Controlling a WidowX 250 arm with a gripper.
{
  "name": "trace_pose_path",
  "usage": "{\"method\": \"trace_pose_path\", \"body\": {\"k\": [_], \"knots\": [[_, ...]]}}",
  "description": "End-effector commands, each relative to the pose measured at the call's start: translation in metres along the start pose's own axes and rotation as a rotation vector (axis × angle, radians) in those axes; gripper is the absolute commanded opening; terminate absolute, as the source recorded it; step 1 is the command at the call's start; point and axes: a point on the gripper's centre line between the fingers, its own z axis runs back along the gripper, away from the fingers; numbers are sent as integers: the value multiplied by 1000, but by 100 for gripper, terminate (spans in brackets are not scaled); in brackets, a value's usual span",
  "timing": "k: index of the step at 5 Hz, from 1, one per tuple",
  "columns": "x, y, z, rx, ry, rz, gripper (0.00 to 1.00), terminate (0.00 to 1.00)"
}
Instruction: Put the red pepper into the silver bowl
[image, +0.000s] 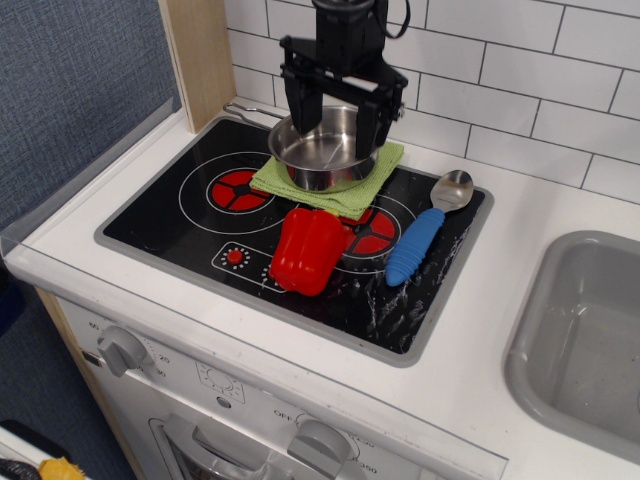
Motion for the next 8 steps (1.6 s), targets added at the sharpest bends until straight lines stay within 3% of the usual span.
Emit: {"method": "trace_pose_path", "body": {"k": [1,2,3,4,5,7,8], "knots": [[-21,-7,45,14,-129,-19,100,0],[-48,-14,44,-12,-135,-20,100,0],[-68,-25,16,-25,-75,-12,100,0],[-78,-37,-13,-56,-50,3,100,0],[-80,-39,-28,-49,-56,51,100,0],[-80,-34,-40,-37,-32,95,100,0],[-78,-36,-30,-8,-45,84,0,0]]}}
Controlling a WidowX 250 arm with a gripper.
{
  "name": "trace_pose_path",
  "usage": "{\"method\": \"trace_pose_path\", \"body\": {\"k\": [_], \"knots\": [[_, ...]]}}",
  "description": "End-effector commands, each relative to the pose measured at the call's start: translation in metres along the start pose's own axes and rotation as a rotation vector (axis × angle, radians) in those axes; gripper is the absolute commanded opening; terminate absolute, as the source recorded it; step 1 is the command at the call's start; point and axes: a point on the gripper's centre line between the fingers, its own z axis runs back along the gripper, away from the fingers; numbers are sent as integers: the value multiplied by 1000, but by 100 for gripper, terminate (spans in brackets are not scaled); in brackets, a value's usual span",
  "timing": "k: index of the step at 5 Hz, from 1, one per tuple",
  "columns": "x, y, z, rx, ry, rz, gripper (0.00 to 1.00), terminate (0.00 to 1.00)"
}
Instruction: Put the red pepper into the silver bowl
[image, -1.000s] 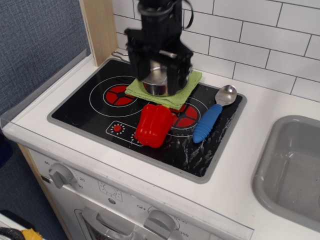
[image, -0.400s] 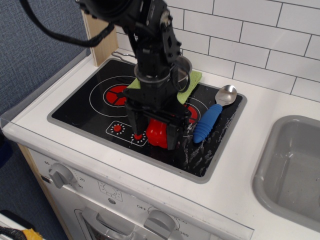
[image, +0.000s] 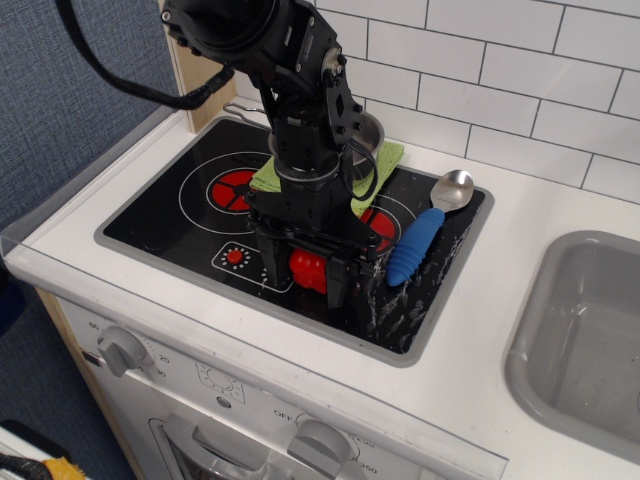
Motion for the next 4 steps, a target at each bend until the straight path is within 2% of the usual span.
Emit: {"method": "trace_pose_path", "body": {"k": [1,2,3,4], "knots": [[19,6,58,60,-111,0,0,0],[47,19,95,54,-164,31,0,0],[78,25,105,55,-161,19,0,0],[97,36,85,36,-108,40,0,0]]}}
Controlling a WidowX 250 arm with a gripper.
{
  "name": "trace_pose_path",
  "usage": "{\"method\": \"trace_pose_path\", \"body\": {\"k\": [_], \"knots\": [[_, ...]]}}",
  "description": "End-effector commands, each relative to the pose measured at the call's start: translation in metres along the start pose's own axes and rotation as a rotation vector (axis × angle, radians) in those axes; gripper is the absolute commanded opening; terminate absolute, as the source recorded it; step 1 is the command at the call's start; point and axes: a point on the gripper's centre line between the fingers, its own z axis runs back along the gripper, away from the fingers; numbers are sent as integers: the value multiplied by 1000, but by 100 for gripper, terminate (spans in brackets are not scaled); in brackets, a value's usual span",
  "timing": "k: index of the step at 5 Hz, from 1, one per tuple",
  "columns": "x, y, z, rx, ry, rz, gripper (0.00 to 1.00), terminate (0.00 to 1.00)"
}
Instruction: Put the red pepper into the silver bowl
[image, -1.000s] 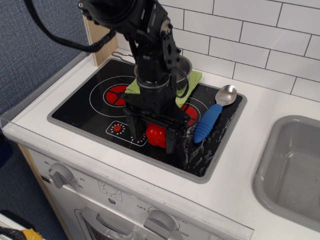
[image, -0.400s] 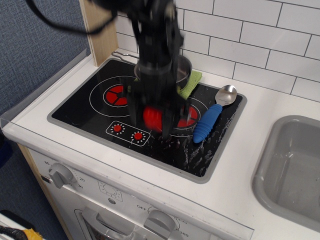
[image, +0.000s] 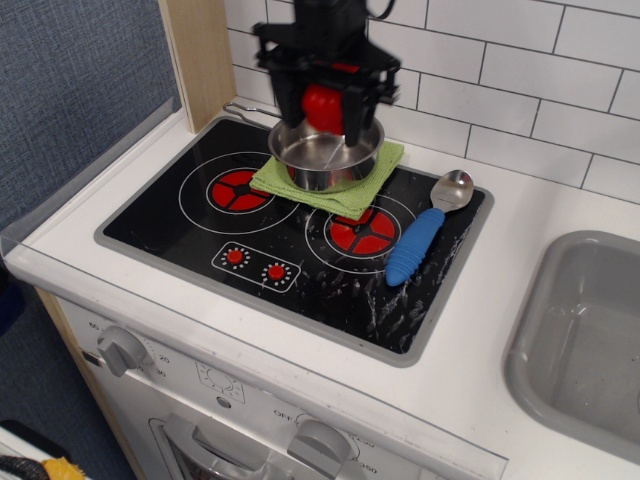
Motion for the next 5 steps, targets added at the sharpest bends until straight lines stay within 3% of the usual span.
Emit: {"method": "trace_pose_path", "body": {"k": [1,3,4,5], "knots": [[25,21,-28,4,54,35,0,0],[30,32,-57,10,106,50,0,0],[30,30,-62,-6,119,43,100,0],[32,26,-55,-3,97,23,100,0]]}}
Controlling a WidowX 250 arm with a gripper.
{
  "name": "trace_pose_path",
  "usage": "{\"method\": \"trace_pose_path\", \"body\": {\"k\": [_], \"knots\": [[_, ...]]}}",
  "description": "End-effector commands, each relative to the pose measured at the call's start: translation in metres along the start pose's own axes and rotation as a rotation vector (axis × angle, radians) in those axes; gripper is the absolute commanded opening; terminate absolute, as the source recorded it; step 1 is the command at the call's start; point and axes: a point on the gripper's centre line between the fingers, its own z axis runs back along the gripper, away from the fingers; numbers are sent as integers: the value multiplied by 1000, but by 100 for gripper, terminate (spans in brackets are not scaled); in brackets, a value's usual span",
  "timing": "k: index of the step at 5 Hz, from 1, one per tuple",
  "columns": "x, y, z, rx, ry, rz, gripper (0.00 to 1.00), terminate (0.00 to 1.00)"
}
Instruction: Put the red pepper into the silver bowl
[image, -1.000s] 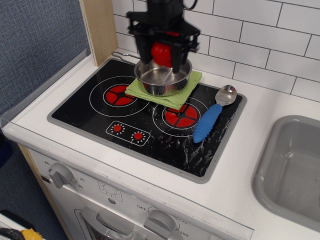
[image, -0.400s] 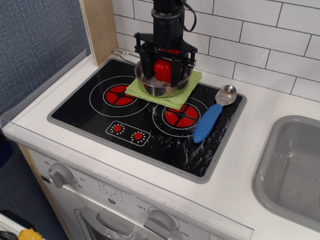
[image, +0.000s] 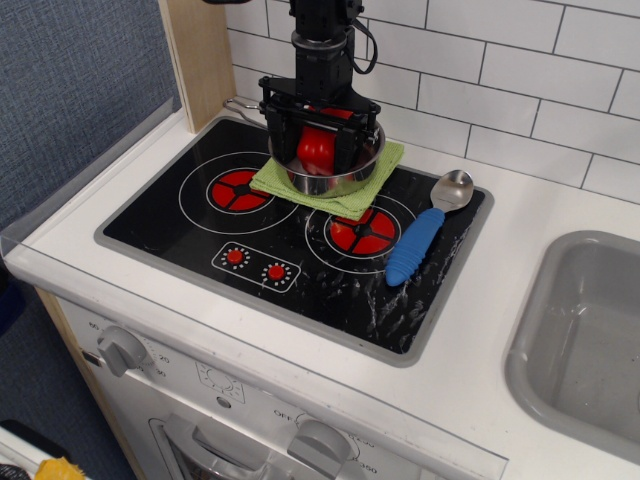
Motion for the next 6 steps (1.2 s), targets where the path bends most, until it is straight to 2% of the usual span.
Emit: {"method": "trace_pose_path", "body": {"k": [1,2,3,5,6], "knots": [[3,-6,43,11,-120,-29,100,0],[-7,-10,81,18,-203,-52,100,0],[-19,-14,97,9,-215,-80,100,0],[-39,-26,78,27,-125,-142,100,0],[-39,-26,78,27,-125,-142,100,0]]}}
